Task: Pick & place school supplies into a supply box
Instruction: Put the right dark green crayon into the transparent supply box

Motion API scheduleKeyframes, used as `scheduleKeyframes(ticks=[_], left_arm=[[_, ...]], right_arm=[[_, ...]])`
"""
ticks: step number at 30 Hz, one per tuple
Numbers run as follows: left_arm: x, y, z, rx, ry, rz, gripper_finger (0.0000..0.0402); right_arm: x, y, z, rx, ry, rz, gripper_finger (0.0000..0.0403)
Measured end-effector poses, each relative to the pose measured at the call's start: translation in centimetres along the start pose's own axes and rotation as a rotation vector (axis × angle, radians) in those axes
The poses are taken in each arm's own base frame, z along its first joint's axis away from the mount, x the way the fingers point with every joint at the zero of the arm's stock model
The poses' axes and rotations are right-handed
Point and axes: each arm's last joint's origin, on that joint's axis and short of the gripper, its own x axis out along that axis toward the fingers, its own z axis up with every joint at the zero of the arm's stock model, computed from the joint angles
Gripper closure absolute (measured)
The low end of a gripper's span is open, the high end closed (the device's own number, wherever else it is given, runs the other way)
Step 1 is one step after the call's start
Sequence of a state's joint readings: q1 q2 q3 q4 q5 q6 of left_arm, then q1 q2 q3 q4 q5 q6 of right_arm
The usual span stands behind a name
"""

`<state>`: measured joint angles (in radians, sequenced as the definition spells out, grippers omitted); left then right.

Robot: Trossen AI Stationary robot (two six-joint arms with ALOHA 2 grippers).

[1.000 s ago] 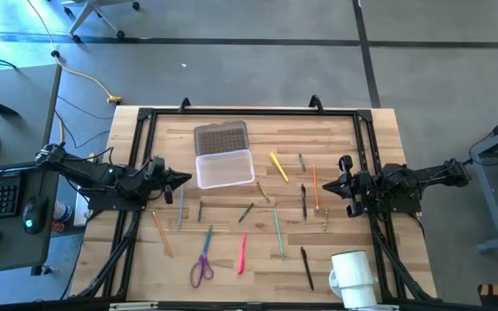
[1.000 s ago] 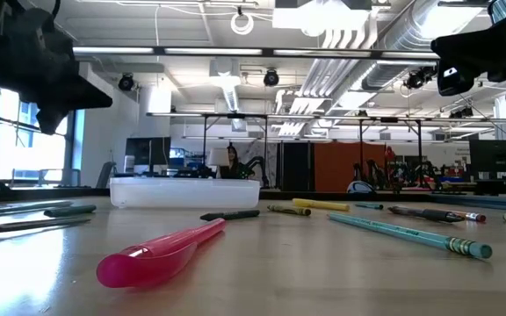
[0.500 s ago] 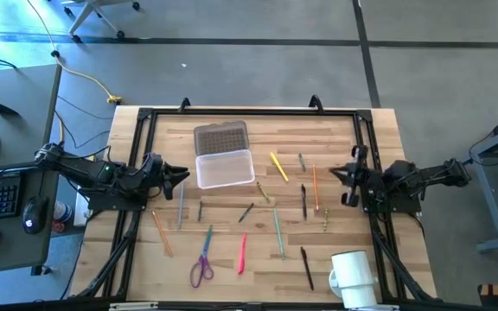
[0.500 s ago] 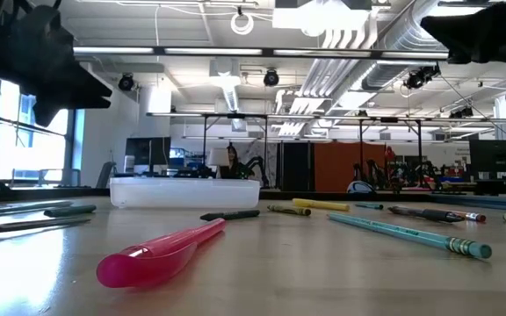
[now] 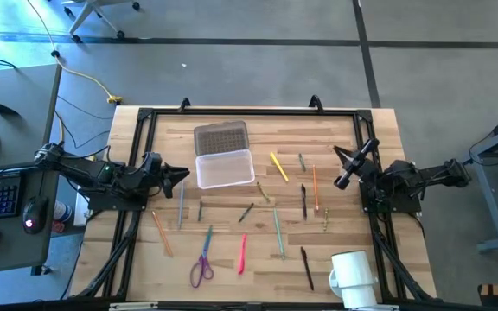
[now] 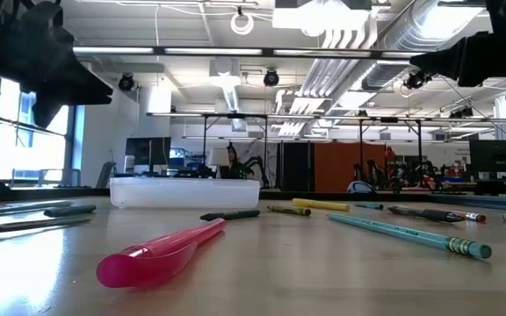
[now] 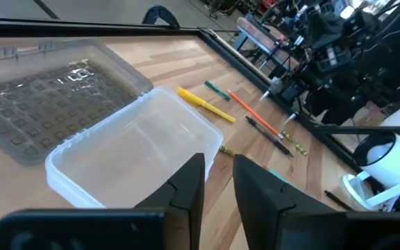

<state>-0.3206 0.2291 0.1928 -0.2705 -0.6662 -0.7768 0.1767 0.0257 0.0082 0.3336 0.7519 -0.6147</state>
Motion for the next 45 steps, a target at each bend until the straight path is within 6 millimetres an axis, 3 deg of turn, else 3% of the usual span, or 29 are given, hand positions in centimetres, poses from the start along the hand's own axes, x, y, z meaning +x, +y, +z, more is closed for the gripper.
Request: scheduleKeyframes(ticks=[6,11,16,22,33,38,45], left_arm=[[0.0,-0.2,0.2,-0.034,-0.019,-0.019,0.0304],[0.0,-0.3,0.1,-0.027,0.010,-0.038,0.0315],[0.0,-0.2,-0.2,-0.008,0.077,-0.069,0.0326],[0.3,-0.4,-0.6,0.007,0.136,-0.085,0.0334],[2.2,-1.0,-1.5,-0.017,0.087,0.058,0.0340],[3.4,-1.8,-2.0,-0.042,0.078,0.062,0.0340],[3.9,-1.9,-2.3,-0.025,0.028,0.115,0.0340]], right_arm=[[0.2,0.3,-0.1,0.017,-0.067,0.129,0.0402],[0.5,0.1,-1.2,0.098,0.052,0.062,0.0402],[0.8,0.4,-2.0,0.222,0.099,0.148,0.0402],[1.8,-0.1,-3.0,0.194,0.199,0.025,0.0402],[3.7,-0.9,-5.1,0.240,0.318,0.052,0.0402],[4.2,-0.8,-4.7,0.439,0.295,0.097,0.0401],[4.7,-0.1,-4.8,0.556,0.334,0.203,0.0352]])
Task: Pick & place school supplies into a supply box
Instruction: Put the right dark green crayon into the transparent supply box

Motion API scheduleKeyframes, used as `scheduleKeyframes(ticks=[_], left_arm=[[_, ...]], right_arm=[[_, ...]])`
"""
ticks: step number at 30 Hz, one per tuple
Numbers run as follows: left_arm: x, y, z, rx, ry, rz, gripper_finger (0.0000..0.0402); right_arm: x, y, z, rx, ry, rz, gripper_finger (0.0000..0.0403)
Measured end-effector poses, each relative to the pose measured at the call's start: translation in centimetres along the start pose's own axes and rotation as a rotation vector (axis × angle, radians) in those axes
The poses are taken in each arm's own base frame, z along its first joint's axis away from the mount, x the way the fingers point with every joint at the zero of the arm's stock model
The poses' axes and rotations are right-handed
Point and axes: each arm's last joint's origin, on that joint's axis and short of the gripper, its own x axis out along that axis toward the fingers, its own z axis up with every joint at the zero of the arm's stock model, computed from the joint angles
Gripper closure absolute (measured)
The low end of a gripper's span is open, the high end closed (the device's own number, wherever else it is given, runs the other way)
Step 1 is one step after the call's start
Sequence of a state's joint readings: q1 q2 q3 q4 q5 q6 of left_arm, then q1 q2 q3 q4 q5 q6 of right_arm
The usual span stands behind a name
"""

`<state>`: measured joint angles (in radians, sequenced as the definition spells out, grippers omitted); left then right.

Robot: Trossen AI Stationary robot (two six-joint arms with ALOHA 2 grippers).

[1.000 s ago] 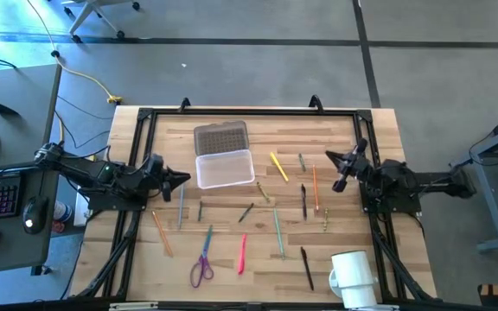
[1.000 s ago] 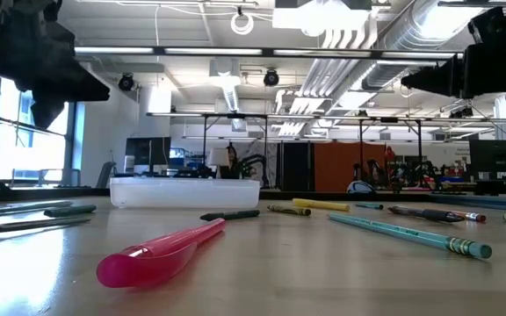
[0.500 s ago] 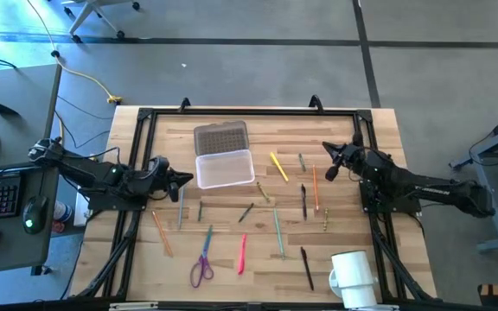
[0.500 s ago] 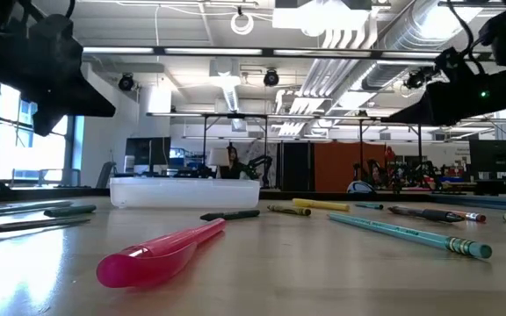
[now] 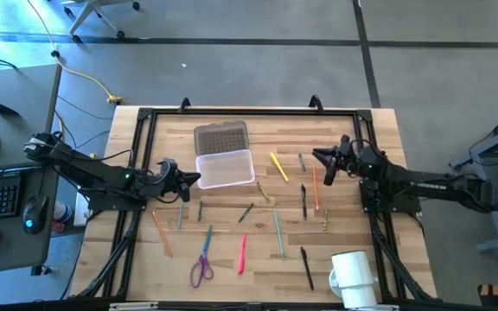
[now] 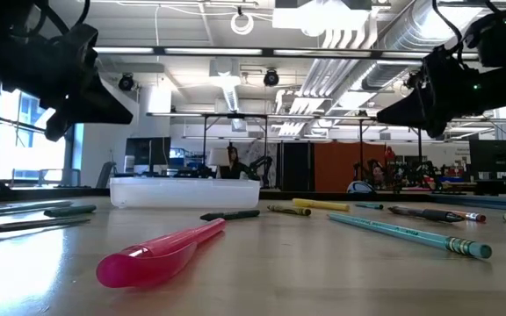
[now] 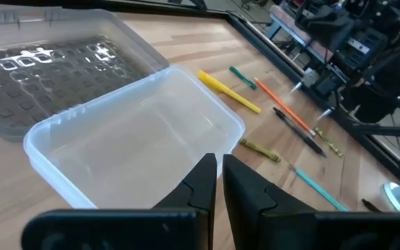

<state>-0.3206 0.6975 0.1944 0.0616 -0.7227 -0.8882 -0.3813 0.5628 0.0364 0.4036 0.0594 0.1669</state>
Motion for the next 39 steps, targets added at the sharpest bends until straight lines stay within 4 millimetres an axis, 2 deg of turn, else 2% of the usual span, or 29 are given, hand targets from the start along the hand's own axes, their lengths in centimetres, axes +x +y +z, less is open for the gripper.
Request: scheduleKeyframes(ticks=[4,7,11,14,19,31,39], left_arm=[[0.0,0.0,0.0,-0.003,-0.010,0.004,0.0340],[0.0,-0.1,0.2,-0.015,-0.032,0.003,0.0340],[0.0,-0.3,0.4,-0.034,-0.048,-0.009,0.0340],[0.0,-0.3,0.4,-0.040,-0.052,-0.015,0.0340],[0.0,-0.3,0.4,-0.036,-0.049,-0.011,0.0340],[0.0,-0.3,0.3,-0.028,-0.032,-0.015,0.0340],[0.0,-0.3,0.3,-0.028,-0.029,-0.018,0.0340]], right_arm=[[0.5,0.3,0.4,0.040,-0.047,0.015,0.0311],[1.5,0.8,1.5,-0.015,-0.033,-0.012,0.0293],[3.6,1.6,3.3,-0.075,0.126,-0.132,0.0289],[5.0,1.7,3.5,-0.044,0.297,-0.287,0.0288],[6.6,2.1,1.9,-0.024,0.477,-0.365,0.0289],[9.6,2.3,-2.6,0.063,0.588,-0.392,0.0289],[10.3,1.8,-4.6,0.040,0.637,-0.458,0.0289]])
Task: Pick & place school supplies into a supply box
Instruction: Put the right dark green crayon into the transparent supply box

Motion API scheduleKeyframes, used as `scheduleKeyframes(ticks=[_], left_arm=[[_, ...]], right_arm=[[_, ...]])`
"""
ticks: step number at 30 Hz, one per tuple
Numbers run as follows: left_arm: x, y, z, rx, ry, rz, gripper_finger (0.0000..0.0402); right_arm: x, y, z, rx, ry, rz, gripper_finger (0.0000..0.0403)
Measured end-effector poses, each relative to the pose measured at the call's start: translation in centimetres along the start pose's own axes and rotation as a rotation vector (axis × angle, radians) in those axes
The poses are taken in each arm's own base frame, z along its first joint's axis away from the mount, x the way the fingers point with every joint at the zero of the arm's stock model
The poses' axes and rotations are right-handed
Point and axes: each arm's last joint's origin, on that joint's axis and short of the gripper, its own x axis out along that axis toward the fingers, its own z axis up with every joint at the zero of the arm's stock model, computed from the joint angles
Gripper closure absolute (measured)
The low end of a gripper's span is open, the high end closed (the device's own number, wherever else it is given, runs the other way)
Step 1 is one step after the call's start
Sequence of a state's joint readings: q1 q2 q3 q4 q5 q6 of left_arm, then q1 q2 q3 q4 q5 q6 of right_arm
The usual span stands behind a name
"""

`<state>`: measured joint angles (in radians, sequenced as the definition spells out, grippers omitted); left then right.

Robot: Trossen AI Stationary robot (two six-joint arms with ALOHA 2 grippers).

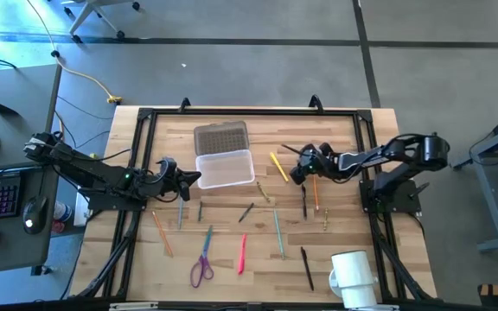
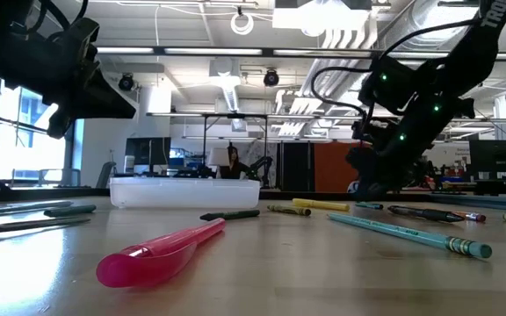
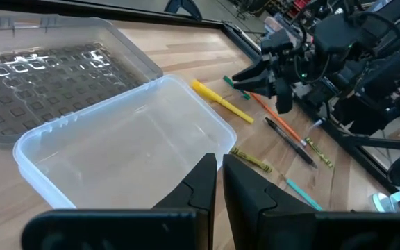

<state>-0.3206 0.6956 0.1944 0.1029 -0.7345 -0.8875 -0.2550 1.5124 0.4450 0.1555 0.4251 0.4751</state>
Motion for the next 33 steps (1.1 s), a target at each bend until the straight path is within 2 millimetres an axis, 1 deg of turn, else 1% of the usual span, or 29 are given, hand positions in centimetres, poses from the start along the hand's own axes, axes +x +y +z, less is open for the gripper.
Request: scheduleKeyframes(ticks=[5,9,11,13,18,20,22,24,26,28,30,33], left_arm=[[0.0,0.0,0.0,0.000,0.000,0.000,0.0340],[0.0,0.0,0.0,0.000,0.000,0.000,0.0340],[0.0,0.0,0.0,0.000,0.000,0.000,0.0340],[0.0,0.0,0.0,0.000,0.000,0.000,0.0340],[0.0,0.0,0.0,0.000,0.000,0.000,0.0340],[0.0,0.0,0.0,0.000,0.001,0.000,0.0340],[0.0,0.0,0.0,0.000,0.001,0.000,0.0340],[0.0,0.0,0.0,0.000,0.001,0.000,0.0340],[0.0,0.0,0.0,0.000,0.001,0.000,0.0340],[0.0,0.0,0.0,0.000,0.001,0.000,0.0340],[0.0,0.0,0.0,0.001,0.001,0.000,0.0340],[0.0,0.0,0.0,0.000,0.001,0.000,0.0340]], right_arm=[[0.5,-0.3,-0.2,0.003,0.021,-0.017,0.0289],[1.1,-0.5,-0.3,0.102,0.041,-0.022,0.0294],[1.3,-0.6,-0.4,0.125,0.053,-0.023,0.0306],[1.4,-0.6,-0.6,0.110,0.056,-0.036,0.0324],[1.4,-0.7,-0.6,0.068,0.057,-0.048,0.0387],[1.5,-0.7,-0.6,0.064,0.047,-0.048,0.0395],[1.5,-0.6,-0.4,0.072,0.031,-0.037,0.0389],[1.6,-0.4,-0.3,0.069,0.012,-0.003,0.0385],[1.6,0.0,0.2,0.073,-0.022,0.067,0.0387],[1.5,0.7,0.8,0.070,-0.060,0.176,0.0395],[1.2,1.2,1.7,0.049,-0.145,0.258,0.0398],[0.7,1.5,3.6,0.051,-0.335,0.330,0.0393]])
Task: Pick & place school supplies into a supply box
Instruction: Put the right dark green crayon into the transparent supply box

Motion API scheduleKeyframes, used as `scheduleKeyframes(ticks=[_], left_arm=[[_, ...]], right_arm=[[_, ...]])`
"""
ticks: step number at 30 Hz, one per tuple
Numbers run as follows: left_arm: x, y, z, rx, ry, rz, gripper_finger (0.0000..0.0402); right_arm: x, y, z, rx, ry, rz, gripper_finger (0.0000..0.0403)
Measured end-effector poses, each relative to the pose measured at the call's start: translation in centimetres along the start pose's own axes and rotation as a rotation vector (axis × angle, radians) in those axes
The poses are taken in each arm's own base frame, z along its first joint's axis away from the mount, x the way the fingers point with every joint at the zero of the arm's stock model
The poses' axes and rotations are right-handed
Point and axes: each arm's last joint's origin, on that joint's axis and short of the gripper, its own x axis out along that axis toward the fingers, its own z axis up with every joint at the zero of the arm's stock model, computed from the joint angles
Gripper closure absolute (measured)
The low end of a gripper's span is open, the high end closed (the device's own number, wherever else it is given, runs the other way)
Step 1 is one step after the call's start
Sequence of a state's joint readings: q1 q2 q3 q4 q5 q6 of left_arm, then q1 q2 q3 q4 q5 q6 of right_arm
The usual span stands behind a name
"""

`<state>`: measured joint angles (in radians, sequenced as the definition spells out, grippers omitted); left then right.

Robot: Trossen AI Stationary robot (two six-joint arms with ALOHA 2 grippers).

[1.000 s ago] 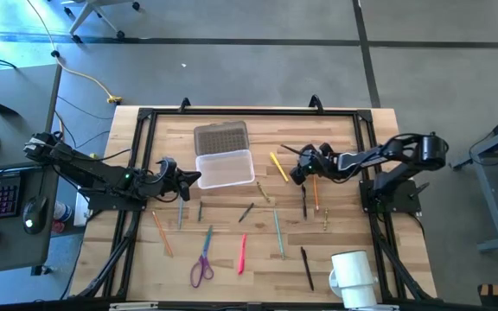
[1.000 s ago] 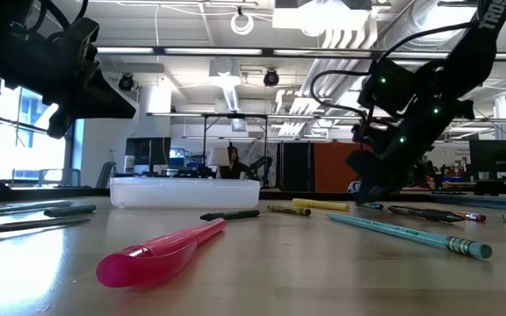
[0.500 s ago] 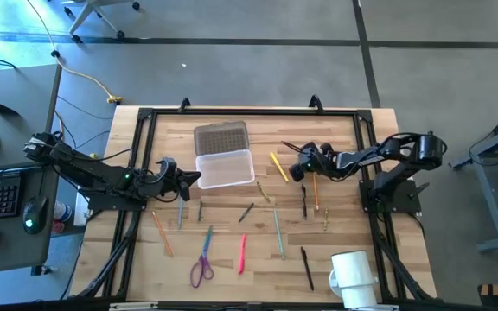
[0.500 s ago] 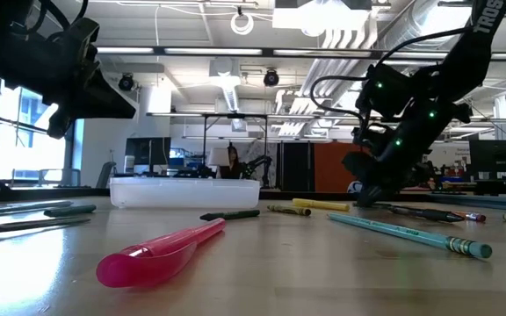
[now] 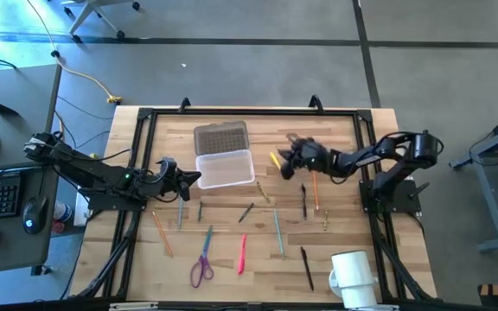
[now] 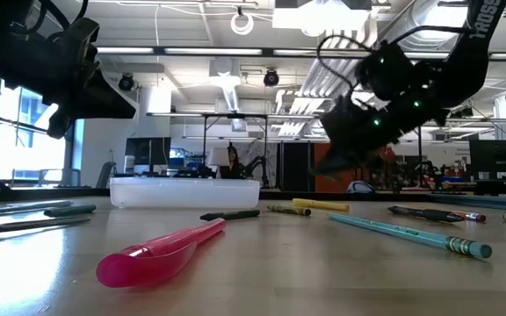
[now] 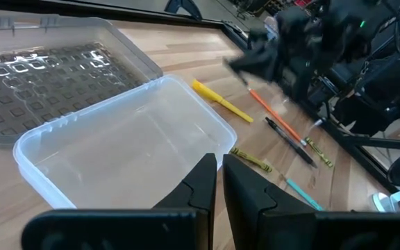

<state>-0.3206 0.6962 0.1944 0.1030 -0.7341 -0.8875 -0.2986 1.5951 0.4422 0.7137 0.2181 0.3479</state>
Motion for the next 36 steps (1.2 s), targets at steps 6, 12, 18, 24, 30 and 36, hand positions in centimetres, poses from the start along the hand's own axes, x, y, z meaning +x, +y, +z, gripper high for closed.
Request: scheduleKeyframes(ticks=[6,12,18,24,30,36], left_arm=[[0.0,0.0,0.0,0.000,-0.012,0.010,0.0340],[0.0,0.1,0.1,0.000,-0.031,0.025,0.0340],[0.0,0.1,0.1,0.000,-0.033,0.027,0.0340],[0.0,0.1,0.1,0.000,-0.030,0.024,0.0340],[0.0,0.1,0.1,0.000,-0.027,0.022,0.0340],[0.0,0.1,0.1,0.000,-0.026,0.022,0.0340]], right_arm=[[0.9,3.2,5.9,-0.128,-0.228,0.332,0.0393],[4.3,8.0,8.6,-0.319,-0.046,0.260,0.0397],[8.9,11.4,7.2,-0.463,0.051,0.319,0.0391],[12.7,11.8,5.8,-0.510,0.085,0.306,0.0396],[15.3,10.6,5.1,-0.504,0.114,0.271,0.0384],[16.4,9.2,3.8,-0.496,0.181,0.243,0.0372]])
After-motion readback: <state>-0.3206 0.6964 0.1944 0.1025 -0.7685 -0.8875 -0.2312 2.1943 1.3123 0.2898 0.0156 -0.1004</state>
